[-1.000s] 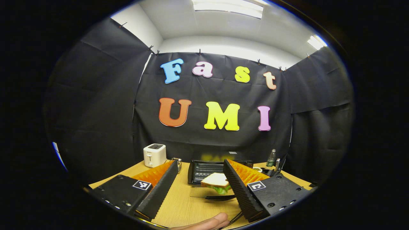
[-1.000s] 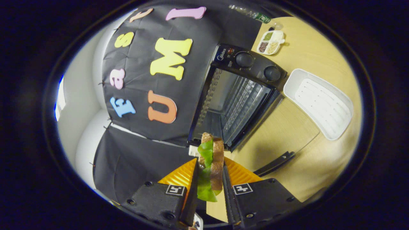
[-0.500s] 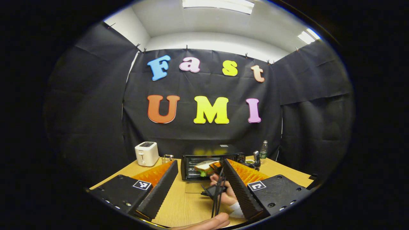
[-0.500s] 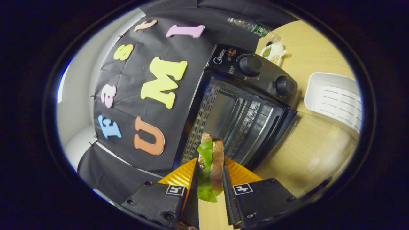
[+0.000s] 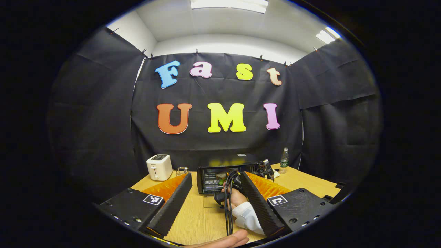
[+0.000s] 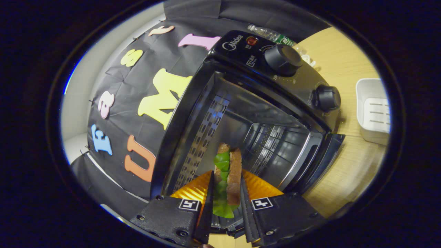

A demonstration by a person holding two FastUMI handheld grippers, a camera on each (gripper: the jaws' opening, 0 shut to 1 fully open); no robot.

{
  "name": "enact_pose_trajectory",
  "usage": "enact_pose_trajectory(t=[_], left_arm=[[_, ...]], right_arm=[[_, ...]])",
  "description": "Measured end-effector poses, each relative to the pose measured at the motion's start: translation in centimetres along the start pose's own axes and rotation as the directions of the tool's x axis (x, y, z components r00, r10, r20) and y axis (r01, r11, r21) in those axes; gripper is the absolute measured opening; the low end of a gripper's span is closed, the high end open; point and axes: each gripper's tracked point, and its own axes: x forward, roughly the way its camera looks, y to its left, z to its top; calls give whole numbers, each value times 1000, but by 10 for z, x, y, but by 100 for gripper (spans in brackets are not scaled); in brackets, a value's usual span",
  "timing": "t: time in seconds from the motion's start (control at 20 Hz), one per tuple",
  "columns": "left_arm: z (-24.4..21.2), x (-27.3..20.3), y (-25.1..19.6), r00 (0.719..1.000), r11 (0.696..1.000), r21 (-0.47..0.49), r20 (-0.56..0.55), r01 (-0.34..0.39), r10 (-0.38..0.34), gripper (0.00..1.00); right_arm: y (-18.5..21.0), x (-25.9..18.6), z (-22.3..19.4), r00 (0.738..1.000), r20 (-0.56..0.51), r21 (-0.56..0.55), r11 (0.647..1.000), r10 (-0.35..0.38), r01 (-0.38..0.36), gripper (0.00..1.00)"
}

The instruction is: Open the electric oven with the left hand, put the food in, and close the electric oven.

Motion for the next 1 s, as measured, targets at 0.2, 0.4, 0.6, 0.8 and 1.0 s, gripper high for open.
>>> enact_pose_trajectory(t=[0.2, 0.4, 0.6, 0.8, 1.0], left_arm=[[-7, 1, 17, 999, 998, -36, -29, -45, 44, 94], [-7, -1, 21, 998, 997, -49, -26, -65, 64, 93], [-1, -2, 22, 997, 995, -62, 5, -73, 74, 94], [-3, -2, 22, 997, 995, -61, -5, -73, 73, 94], [-6, -3, 24, 996, 995, -63, -25, -84, 82, 94]], right_arm=[[-6, 2, -2, 1000, 2, -13, 1000, -24, 24, 53], [-13, 3, -11, 998, -18, -49, 997, -57, 56, 38], [-7, 0, -12, 996, -17, -180, 980, -87, 83, 67], [-1, -2, -26, 992, -74, -346, 936, -101, 70, 86], [-2, 0, -42, 980, -169, -417, 908, -102, 22, 80]])
